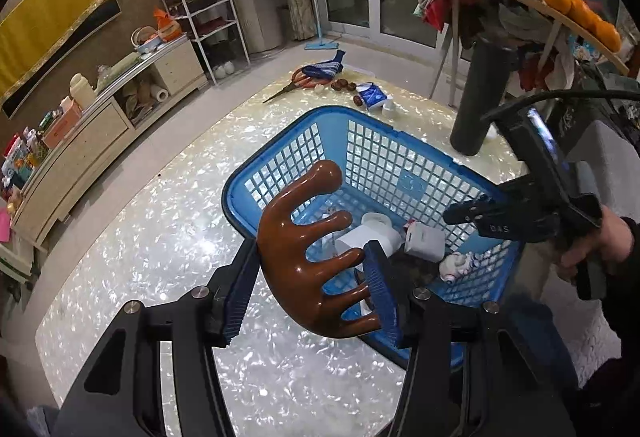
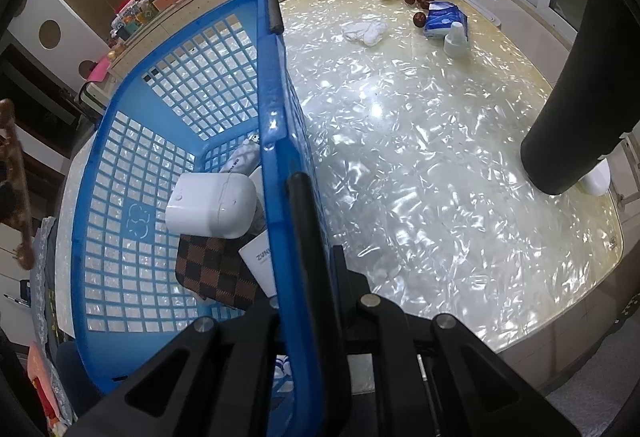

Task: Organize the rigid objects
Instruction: 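Lift the brown comb with the left gripper and carry it over the basket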

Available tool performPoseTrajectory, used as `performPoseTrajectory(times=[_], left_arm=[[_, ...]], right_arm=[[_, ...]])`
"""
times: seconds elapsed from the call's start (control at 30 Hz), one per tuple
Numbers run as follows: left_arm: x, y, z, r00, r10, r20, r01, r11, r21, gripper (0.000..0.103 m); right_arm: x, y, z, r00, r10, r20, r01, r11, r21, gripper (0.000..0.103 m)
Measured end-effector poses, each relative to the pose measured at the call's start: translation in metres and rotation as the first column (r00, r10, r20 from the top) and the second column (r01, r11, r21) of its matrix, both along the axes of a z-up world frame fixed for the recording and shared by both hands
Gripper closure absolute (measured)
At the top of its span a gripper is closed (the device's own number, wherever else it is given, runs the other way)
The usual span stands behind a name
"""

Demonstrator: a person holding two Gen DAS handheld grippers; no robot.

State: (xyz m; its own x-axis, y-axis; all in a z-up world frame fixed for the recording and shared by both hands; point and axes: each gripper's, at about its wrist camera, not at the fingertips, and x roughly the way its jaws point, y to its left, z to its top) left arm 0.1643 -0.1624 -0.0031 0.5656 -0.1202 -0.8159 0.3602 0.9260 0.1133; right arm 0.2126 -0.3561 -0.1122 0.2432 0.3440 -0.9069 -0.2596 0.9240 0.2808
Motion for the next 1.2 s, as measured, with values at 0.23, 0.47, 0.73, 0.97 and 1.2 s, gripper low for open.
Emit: performPoseTrajectory(times=[0.23,0.47,0.73,0.97,1.2], left_arm=[[0.020,-0.019,-0.033,0.997,-0.060,-0.050,0.059,0.998,-0.011,0.045],[0.035,-0.035,-0.071,0.987,-0.117,-0.109,0.113,0.993,-0.042,0.045],[0.048,-0.054,-0.099,0.972,-0.185,-0.147,0.187,0.982,-0.004,0.045],[0.050,-0.069,-0.109,0.958,-0.230,-0.174,0.245,0.967,0.072,0.045],[0.051,-0.077,-0.112,0.953,-0.232,-0.194,0.259,0.958,0.126,0.045]], right_arm=[[0.000,0.000,0.000,1.000,0.002,0.003,-0.002,1.000,-0.001,0.097],[-0.002,-0.002,0.001,1.000,0.007,0.004,-0.007,1.000,0.009,0.097],[-0.003,-0.002,0.001,1.000,0.005,0.004,-0.005,1.000,0.016,0.097],[-0.003,-0.002,0.001,1.000,0.001,0.005,-0.001,1.000,0.021,0.097],[-0.004,-0.003,0.000,1.000,-0.004,0.007,0.004,1.000,0.026,0.097]])
